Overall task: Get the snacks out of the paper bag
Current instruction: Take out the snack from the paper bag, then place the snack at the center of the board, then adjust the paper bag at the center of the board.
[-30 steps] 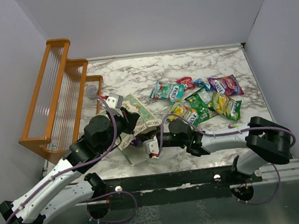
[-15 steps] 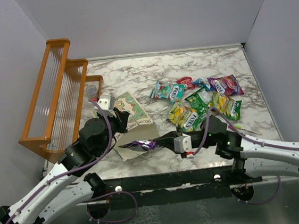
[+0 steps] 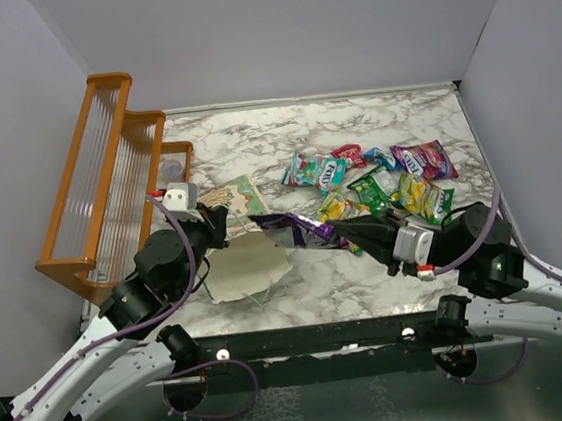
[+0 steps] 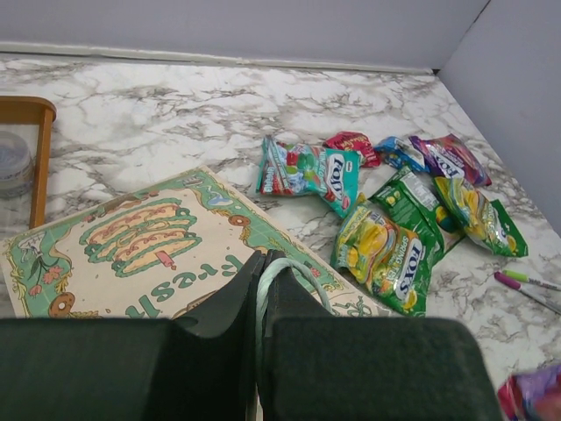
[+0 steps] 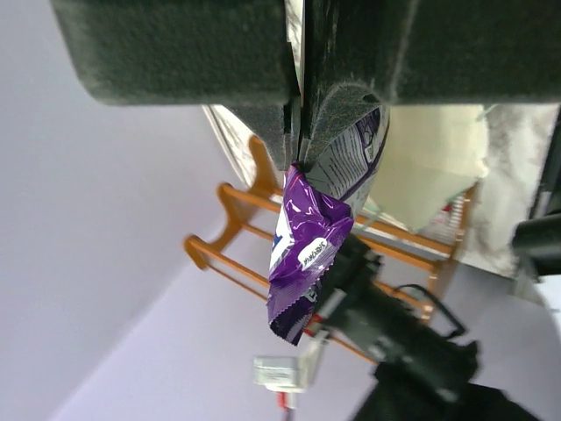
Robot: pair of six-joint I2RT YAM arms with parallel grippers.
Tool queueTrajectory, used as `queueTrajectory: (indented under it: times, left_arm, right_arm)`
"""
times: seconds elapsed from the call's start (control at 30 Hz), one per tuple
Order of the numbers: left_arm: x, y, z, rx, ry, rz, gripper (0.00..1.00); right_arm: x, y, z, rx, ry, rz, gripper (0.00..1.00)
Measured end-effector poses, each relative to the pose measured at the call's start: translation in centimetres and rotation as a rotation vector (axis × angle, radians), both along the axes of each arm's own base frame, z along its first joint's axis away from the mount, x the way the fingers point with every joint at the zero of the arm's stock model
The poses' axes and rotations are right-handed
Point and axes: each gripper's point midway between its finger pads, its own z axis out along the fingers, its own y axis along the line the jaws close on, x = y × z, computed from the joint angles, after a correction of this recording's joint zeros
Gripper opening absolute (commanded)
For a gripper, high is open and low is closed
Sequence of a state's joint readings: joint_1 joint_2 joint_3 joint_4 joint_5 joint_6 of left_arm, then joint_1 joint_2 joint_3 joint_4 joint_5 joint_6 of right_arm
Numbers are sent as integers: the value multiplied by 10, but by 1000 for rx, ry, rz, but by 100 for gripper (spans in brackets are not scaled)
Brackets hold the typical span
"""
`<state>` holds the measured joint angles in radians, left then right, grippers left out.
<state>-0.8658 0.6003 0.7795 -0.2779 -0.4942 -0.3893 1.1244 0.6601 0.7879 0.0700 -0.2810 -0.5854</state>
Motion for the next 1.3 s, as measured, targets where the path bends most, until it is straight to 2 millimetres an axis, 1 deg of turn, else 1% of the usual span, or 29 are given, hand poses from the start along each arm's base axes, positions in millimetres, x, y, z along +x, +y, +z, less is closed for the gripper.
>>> queueTrajectory:
  times: [0.23,0.33,0.43,0.47,0.53,0.6,0.7,0.73,0.8,0.9,0.97,1.07,1.2,1.3]
  left_arm:
    - [3,1,-3,17,3,15,0]
    - [4,-1,-2,22,7,15,0]
    - [6,-3,6,13,0,14,0]
    - [6,-3,10,10,-3,14,0]
    - [8,-5,17,2,-9,13,0]
    - [9,-9,26,-12,-19,8,0]
    - [13,-17,40,-27,-30,-9,0]
    - [15,-21,46,-36,-34,-12,0]
    - [20,-28,64,-69,-46,-17,0]
    - [28,-41,82,-120,-51,-22,0]
    - [34,-50,91,-150,-46,-22,0]
    - [42,-57,97,-173,-34,-5,0]
    - [44,-49,85,-169,-14,41,0]
    - [35,-30,63,-151,-3,76,0]
  right_arm:
    - [40,-25,36,55,100,-256,1]
    - [67,-38,35,75,161,-419,1]
    - [94,-45,18,63,221,-583,1]
    - [102,-46,5,50,244,-636,1]
    - [113,-44,-24,5,285,-701,1]
    - [121,-45,-60,-53,322,-759,1]
    - [136,-52,-94,-81,398,-836,1]
    - [142,-56,-100,-78,422,-861,1]
    - [161,-70,-116,-46,510,-921,1]
    - [177,-88,-130,7,608,-953,1]
    - [182,-93,-137,25,646,-964,1]
    - [181,-91,-140,37,679,-942,1]
    - [175,-80,-141,41,717,-878,1]
    - [170,-74,-141,41,737,-835,1]
